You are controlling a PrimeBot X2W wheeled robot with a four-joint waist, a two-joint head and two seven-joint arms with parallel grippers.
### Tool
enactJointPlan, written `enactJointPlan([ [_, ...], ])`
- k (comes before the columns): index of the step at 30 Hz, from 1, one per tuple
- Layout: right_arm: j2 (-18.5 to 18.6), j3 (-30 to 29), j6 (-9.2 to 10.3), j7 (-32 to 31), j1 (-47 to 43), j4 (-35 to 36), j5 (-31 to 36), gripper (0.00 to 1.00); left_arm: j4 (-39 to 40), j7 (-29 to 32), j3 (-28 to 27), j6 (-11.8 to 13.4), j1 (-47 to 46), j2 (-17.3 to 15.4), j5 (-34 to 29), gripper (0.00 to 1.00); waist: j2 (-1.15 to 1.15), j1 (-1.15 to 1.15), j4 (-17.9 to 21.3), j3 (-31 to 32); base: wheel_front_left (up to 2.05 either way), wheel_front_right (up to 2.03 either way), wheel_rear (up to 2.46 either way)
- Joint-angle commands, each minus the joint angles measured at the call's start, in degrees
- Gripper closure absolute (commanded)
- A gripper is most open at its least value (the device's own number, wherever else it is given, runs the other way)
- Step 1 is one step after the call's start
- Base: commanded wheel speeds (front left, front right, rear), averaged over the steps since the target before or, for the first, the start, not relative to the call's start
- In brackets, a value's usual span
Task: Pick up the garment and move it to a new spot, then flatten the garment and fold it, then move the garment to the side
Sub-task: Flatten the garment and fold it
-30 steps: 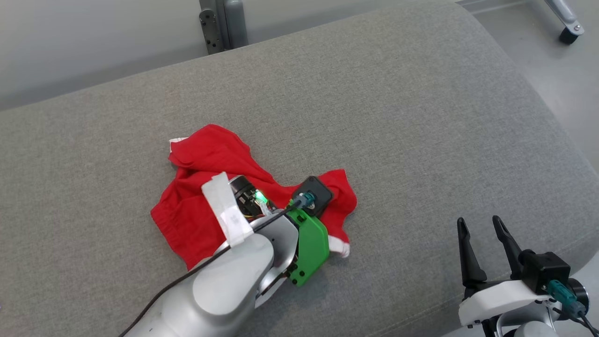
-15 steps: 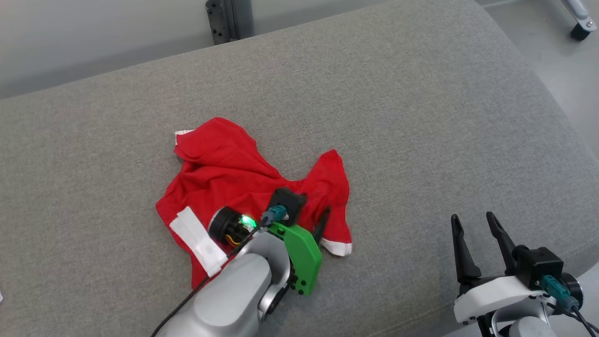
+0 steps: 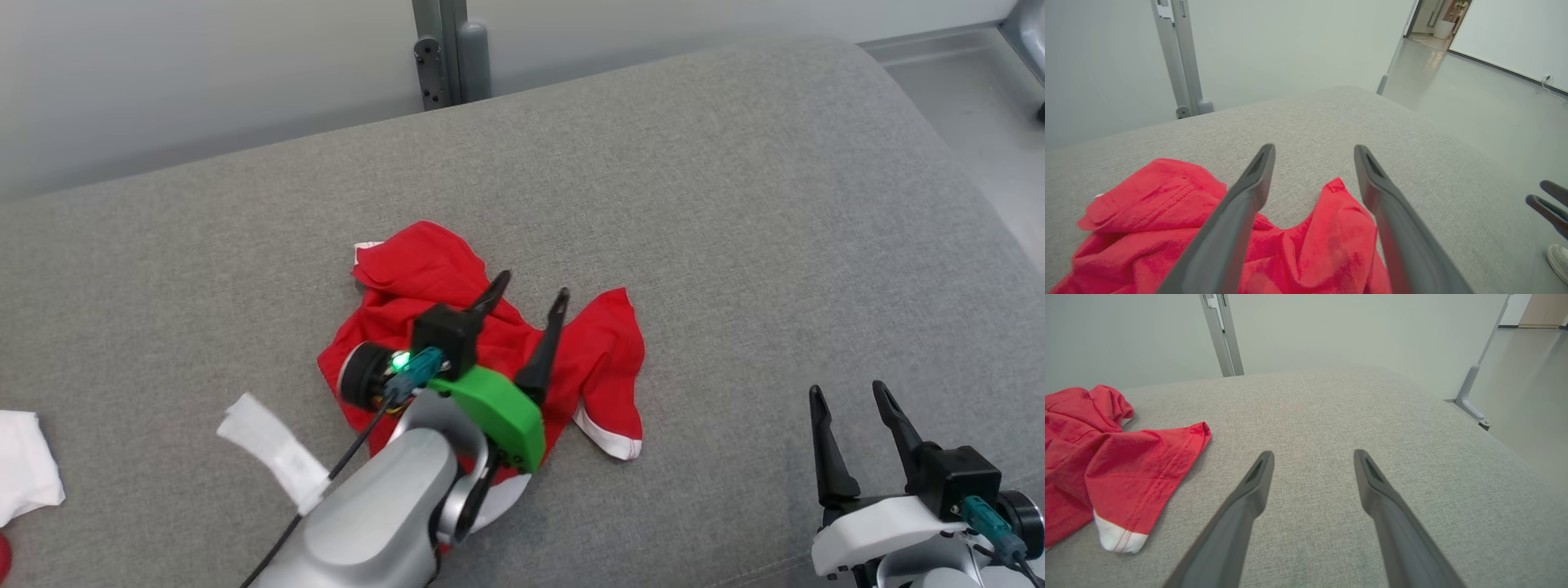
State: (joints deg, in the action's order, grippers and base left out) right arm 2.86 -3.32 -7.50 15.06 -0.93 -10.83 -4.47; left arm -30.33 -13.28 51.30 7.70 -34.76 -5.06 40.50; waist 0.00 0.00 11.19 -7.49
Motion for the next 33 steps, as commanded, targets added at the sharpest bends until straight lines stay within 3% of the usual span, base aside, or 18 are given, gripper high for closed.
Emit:
enactJointPlan([
  [1, 0.07, -0.59, 0.02, 0.18, -1.15, 0.62, 0.70, 0.00, 1.06, -0.75, -1.13, 0.98, 2.66, -2.21, 0.21, 0.00, 0.00, 0.00, -2.37, 2.81, 0.00, 0.00, 0.00],
  [9, 0.88, -3.39, 0.02, 0.17, -4.01, 2.95, 2.09, 0.00, 11.43, -1.89, -10.91, 5.79, 17.84, -12.28, -2.19, 0.00, 0.00, 0.00, -7.44, 6.99, 0.00, 0.00, 0.00],
  [14, 0.83, -4.52, 0.02, 0.18, -5.18, 3.06, 1.72, 0.00, 16.61, -1.86, -19.50, 5.41, 27.82, -13.71, -4.40, 0.00, 0.00, 0.00, -10.19, 7.99, 0.00, 0.00, 0.00],
  [18, 0.62, -4.37, 0.02, 0.18, -5.74, 1.95, 1.54, 0.00, 17.92, -1.87, -26.51, 2.93, 35.19, -11.47, -7.98, 0.00, 0.00, 0.00, -12.48, 8.49, 0.00, 0.00, 0.00],
  [26, 0.37, -2.16, 0.02, 0.18, -6.16, 0.25, 1.62, 0.00, 16.94, -1.87, -35.88, -1.16, 40.66, -7.60, -17.20, 0.00, 0.00, 0.00, -13.80, 8.90, 0.00, 0.00, 0.00],
  [33, 0.16, -1.25, 0.02, 0.18, -6.87, -0.14, 1.26, 0.00, 17.74, -1.88, -41.85, -7.09, 43.17, -3.52, -23.05, 0.00, 0.00, 0.00, -14.57, 9.31, 0.00, 0.00, 0.00],
])
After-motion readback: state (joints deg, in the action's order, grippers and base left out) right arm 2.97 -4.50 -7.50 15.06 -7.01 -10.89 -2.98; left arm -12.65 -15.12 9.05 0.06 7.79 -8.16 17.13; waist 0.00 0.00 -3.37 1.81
